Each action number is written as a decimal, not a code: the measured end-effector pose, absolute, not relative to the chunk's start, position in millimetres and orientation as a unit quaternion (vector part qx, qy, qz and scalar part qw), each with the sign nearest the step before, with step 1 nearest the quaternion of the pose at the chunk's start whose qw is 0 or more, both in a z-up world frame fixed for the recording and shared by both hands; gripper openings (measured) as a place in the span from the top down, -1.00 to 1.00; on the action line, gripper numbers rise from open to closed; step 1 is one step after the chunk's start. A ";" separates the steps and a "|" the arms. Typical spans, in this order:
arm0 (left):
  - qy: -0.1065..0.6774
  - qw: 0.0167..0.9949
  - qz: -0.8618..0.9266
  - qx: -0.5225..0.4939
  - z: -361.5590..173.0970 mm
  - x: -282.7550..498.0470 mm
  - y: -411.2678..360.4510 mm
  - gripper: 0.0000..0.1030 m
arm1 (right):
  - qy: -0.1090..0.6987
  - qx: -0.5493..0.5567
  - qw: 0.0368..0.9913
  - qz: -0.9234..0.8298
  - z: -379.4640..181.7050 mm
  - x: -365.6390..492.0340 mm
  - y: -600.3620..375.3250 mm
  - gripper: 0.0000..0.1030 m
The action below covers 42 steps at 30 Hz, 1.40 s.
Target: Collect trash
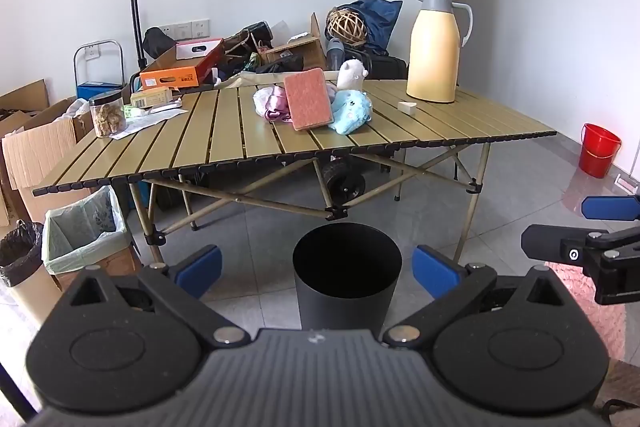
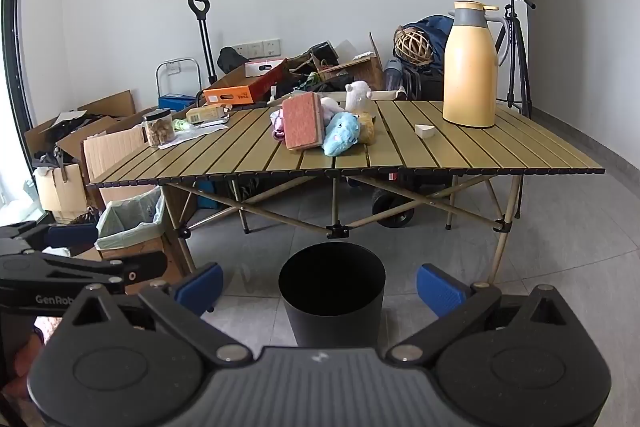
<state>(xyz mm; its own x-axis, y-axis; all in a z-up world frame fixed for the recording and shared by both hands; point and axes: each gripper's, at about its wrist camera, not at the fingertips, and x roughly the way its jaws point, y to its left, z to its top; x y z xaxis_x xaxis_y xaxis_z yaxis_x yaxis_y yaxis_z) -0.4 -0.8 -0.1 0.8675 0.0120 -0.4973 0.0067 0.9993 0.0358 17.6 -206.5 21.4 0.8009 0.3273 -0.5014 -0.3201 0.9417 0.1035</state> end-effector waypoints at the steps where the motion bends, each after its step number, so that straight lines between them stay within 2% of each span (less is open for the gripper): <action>1: 0.257 0.966 0.002 0.019 0.0 -0.8 -1.4 -1.00 | 0.267 0.003 0.949 0.170 21.6 17.7 -206.2 -1.00; 42: 0.257 0.966 -0.002 0.016 7.7 0.3 4.2 -1.00 | 0.267 0.002 0.948 0.171 24.7 17.3 -203.6 -1.00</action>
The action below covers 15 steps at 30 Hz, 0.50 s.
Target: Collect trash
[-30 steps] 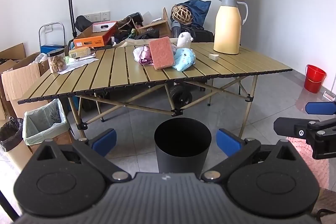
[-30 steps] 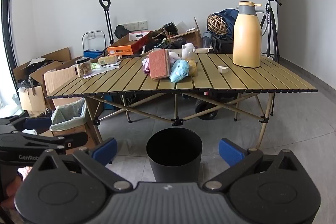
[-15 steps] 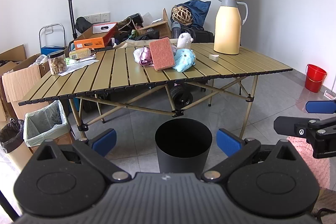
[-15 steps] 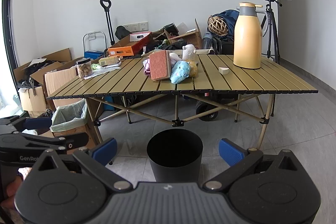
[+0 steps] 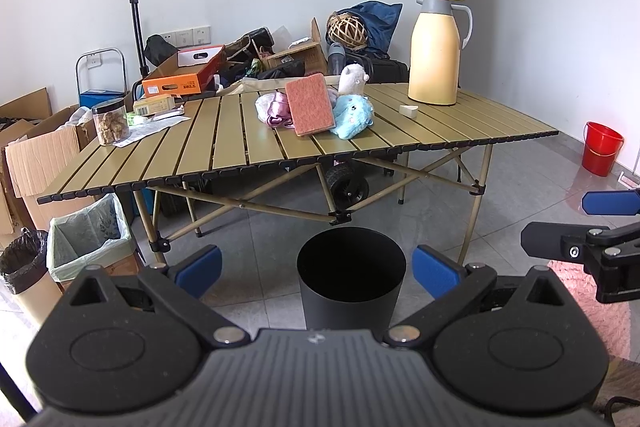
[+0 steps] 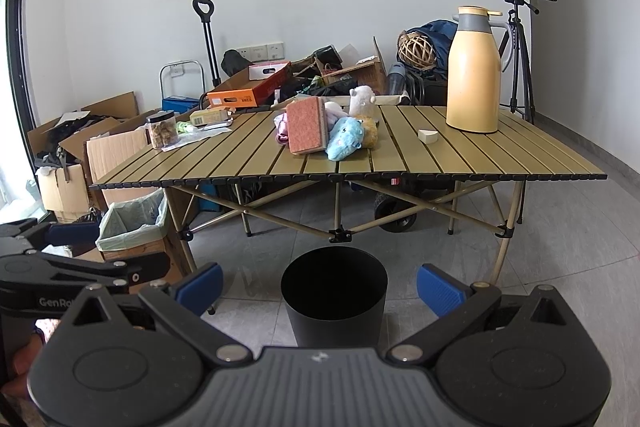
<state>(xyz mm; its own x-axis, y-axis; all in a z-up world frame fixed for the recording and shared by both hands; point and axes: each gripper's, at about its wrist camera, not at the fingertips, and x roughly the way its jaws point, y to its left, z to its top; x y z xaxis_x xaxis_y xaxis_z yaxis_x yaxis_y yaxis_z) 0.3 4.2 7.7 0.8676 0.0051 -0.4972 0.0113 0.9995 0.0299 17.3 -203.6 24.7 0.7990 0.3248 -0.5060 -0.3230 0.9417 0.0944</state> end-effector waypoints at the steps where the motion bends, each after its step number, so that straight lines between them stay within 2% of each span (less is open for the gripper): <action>1: 0.257 0.966 -0.002 0.016 6.8 0.2 3.8 -1.00 | 0.267 0.002 0.948 0.171 24.4 17.2 -203.5 -1.00; 15: 0.257 0.966 -0.001 0.018 7.4 -0.1 3.2 -1.00 | 0.266 0.002 0.949 0.171 22.1 17.1 -203.3 -1.00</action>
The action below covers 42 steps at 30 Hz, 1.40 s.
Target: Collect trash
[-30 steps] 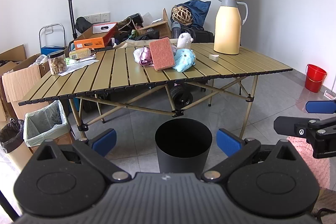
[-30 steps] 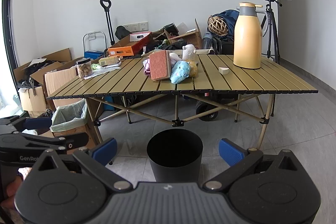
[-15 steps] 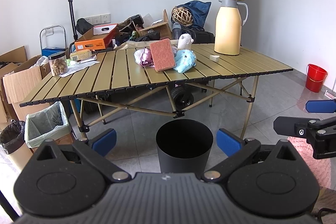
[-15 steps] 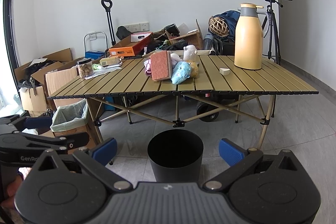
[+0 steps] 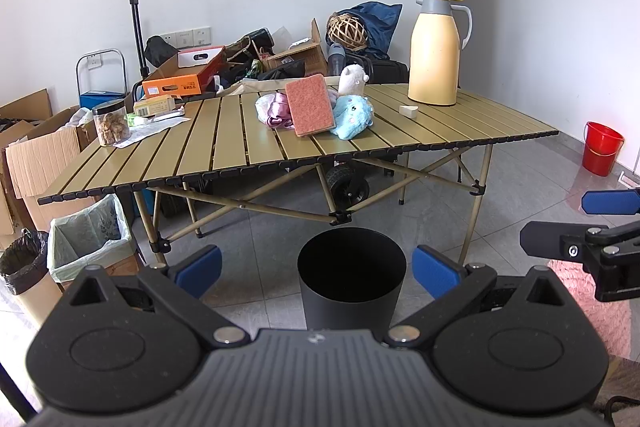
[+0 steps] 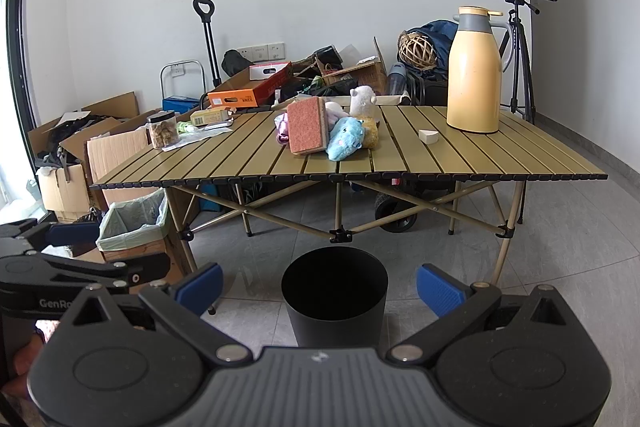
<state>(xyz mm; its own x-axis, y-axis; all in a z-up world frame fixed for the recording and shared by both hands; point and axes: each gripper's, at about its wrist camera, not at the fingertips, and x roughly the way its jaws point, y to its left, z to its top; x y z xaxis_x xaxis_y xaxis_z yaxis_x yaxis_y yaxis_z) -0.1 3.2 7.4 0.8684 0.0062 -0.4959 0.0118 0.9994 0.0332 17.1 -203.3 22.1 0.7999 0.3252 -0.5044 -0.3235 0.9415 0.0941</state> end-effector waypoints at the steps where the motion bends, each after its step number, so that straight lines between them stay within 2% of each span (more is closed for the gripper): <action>1: 0.256 0.966 -0.001 0.018 6.5 0.0 2.8 -1.00 | 0.266 0.001 0.949 0.171 22.1 17.1 -203.2 -1.00; 27: 0.249 0.968 0.003 0.021 15.8 0.8 9.4 -1.00 | 0.262 0.006 0.950 0.170 21.8 14.9 -200.0 -1.00; 42: 0.240 0.970 0.006 0.027 10.7 31.9 15.0 -1.00 | 0.265 0.013 0.949 0.171 14.1 50.9 -201.2 -1.00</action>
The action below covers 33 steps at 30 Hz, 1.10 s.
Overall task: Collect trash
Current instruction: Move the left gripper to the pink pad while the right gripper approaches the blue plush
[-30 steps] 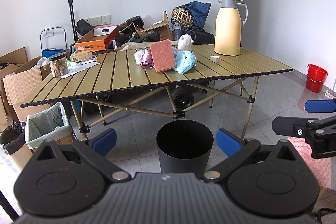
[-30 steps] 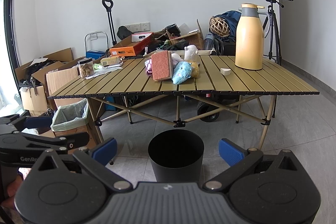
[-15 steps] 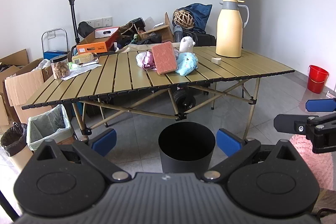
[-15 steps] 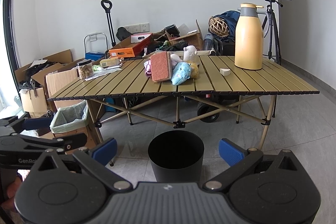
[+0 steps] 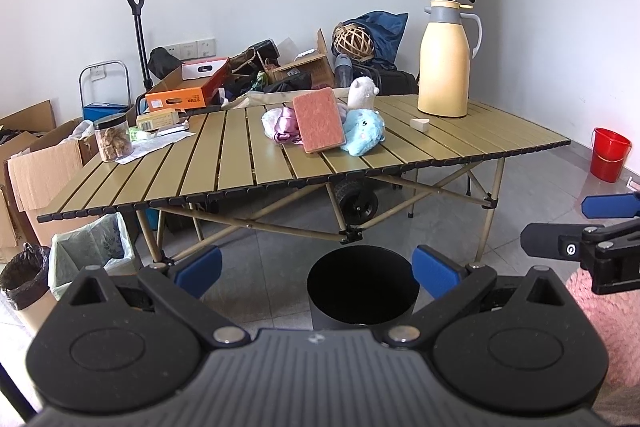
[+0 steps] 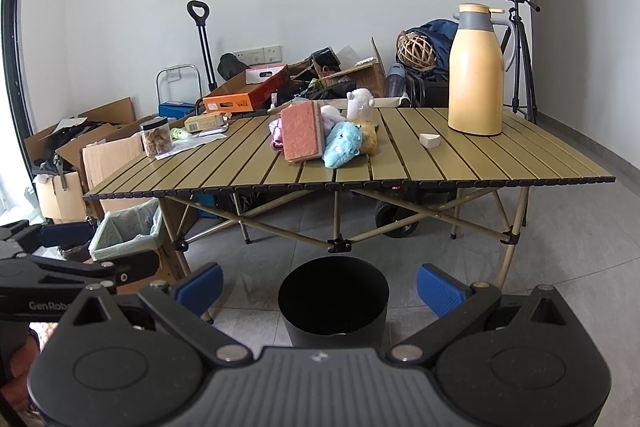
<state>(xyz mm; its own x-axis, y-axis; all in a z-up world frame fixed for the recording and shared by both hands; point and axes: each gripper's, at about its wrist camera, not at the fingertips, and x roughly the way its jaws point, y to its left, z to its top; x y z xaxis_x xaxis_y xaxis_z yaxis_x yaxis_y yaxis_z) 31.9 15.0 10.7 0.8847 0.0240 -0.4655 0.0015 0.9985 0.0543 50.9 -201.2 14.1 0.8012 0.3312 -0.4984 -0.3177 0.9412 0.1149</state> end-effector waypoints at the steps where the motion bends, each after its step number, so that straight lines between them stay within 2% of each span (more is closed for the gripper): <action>1: 0.239 0.971 0.006 0.027 9.5 34.9 14.2 -1.00 | 0.265 0.013 0.949 0.171 13.6 54.3 -201.3 -1.00; 22: 0.216 0.976 0.007 0.016 7.2 101.4 17.9 -1.00 | 0.242 0.023 0.957 0.155 14.9 121.3 -200.4 -1.00; 33: 0.198 0.980 0.030 -0.001 13.1 151.9 35.8 -1.00 | 0.204 0.020 0.966 0.155 22.5 172.5 -190.5 -1.00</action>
